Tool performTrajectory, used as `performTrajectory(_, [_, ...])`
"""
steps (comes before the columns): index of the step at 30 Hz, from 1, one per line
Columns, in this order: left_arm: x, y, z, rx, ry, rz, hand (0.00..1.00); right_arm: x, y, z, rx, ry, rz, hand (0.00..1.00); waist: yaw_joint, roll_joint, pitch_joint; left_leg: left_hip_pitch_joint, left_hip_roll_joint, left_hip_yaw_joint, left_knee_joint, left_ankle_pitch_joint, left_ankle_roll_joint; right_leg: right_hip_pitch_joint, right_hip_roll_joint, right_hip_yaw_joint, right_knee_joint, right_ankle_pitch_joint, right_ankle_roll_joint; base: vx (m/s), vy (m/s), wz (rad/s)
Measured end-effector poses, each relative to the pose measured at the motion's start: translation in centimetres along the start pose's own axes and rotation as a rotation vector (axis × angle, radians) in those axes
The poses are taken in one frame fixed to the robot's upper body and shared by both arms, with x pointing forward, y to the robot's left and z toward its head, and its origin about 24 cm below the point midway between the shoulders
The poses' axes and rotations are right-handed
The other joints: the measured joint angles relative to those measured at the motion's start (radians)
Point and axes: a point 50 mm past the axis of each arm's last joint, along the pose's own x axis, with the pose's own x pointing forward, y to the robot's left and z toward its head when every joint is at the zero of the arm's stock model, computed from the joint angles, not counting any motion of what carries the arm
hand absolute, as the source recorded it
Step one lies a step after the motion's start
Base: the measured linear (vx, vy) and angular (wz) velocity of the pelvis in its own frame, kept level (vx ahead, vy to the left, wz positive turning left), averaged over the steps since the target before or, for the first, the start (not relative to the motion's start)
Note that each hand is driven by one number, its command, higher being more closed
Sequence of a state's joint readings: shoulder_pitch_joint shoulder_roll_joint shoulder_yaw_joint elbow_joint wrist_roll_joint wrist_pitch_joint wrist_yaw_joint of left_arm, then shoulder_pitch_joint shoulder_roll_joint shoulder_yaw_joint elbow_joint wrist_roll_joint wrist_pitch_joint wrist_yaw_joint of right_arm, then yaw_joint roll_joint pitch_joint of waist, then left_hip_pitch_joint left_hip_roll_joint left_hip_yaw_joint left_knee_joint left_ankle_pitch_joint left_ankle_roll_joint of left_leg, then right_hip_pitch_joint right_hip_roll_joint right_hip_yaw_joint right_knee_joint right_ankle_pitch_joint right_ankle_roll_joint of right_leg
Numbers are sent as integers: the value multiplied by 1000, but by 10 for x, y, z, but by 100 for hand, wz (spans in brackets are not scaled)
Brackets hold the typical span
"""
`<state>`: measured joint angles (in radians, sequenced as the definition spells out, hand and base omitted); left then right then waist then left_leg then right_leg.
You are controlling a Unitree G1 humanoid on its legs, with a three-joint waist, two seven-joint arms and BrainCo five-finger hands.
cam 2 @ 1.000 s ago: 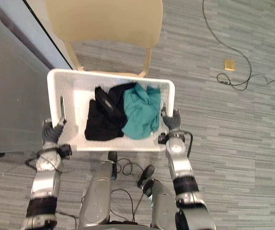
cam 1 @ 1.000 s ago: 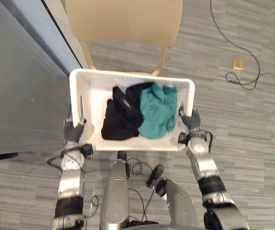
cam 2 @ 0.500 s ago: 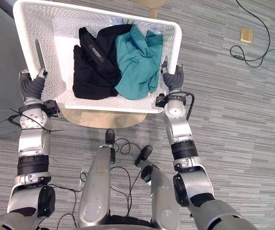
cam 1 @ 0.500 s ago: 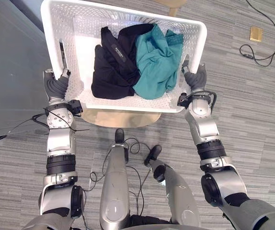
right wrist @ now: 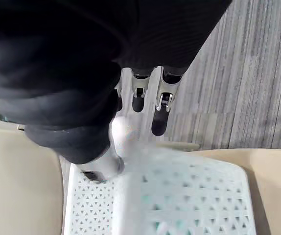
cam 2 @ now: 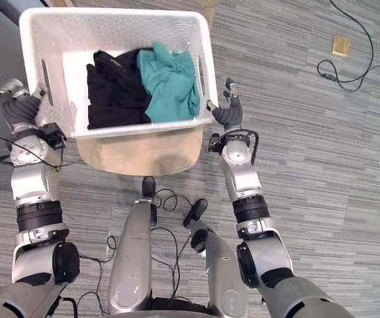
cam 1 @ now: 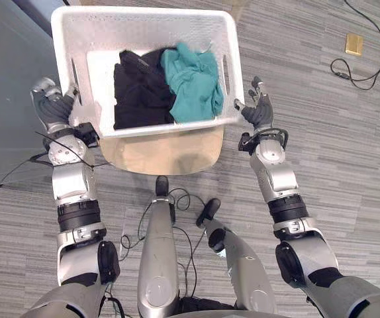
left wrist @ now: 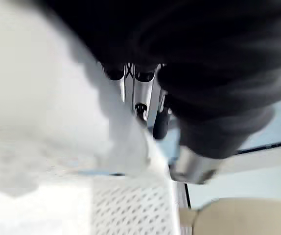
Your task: Pick up the laundry basket with both hands and put the clothes into the washing machine.
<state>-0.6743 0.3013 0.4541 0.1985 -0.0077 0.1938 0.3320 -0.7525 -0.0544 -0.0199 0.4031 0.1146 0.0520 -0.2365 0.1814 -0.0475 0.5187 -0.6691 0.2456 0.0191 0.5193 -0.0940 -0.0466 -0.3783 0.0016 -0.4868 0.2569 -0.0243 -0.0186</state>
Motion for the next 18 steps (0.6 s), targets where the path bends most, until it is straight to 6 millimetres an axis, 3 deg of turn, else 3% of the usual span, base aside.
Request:
performTrajectory(5, [3, -7, 13, -17, -42, -15, 0, -2, 2, -3, 5, 13, 7, 0, 0, 0, 0, 0, 4, -4, -10, 9, -3, 9, 13, -3, -33, 34, -16, -7, 2, -2])
performTrajectory(10, [10, 0, 46, 0, -195, -41, 0, -1, -2, -1, 19, 6, -7, 0, 0, 0, 0, 4, 2, -4, -32, 30, -7, 6, 14, -5, -39, 36, -16, -8, -24, 1])
performTrajectory(18, [7, -11, 44, 28, -201, -120, 0, -1, -12, 2, 5, -11, -28, 0, -3, -1, 0, 4, 3, -3, -47, 37, -10, 5, 15, -6, -43, 36, -16, -5, -9, 0])
